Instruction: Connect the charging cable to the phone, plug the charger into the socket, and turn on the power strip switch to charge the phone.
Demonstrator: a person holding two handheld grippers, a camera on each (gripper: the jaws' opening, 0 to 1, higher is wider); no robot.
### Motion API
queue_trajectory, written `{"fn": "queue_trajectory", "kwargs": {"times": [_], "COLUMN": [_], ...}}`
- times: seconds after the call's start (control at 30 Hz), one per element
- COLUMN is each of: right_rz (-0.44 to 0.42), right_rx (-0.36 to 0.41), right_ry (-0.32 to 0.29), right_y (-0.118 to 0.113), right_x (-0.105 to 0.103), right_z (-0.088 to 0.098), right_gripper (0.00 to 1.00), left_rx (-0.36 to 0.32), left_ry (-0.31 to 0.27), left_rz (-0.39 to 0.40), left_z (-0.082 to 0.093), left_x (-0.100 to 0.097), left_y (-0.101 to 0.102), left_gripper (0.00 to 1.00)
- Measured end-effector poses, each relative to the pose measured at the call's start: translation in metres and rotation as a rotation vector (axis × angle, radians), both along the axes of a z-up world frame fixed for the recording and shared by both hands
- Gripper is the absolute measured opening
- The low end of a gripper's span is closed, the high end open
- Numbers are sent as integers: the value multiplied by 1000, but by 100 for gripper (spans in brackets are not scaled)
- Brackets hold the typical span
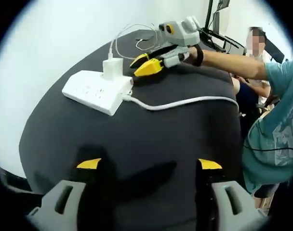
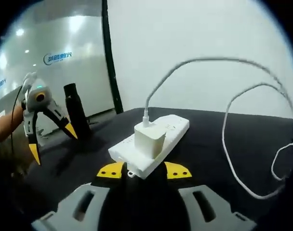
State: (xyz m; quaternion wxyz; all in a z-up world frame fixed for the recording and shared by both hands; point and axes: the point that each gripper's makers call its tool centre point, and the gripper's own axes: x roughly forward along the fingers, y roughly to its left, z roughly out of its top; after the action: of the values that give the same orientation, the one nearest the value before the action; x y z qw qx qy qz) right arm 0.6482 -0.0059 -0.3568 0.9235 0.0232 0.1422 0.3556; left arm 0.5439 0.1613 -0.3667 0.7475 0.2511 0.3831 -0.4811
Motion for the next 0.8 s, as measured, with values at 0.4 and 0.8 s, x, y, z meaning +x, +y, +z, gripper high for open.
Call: {"fn": "queue_trajectory", "kwargs": {"times": [0.4,0.8], "right_rz": [-10,-34], "right_rx": [-45,-37], "right_ry": [-47,-89], "right_y": [-77,-155], "right_x": [-63,-121], "right_z": [35,50], "right_gripper": [29,46], "left_rx": [-25,-223], "left_ry": [-36,-124], "left_rz": [-15,44], "left_z": [15,28], "left_x": [-44,-62], "left_y": [-36,-66], "left_gripper": [71,76]}}
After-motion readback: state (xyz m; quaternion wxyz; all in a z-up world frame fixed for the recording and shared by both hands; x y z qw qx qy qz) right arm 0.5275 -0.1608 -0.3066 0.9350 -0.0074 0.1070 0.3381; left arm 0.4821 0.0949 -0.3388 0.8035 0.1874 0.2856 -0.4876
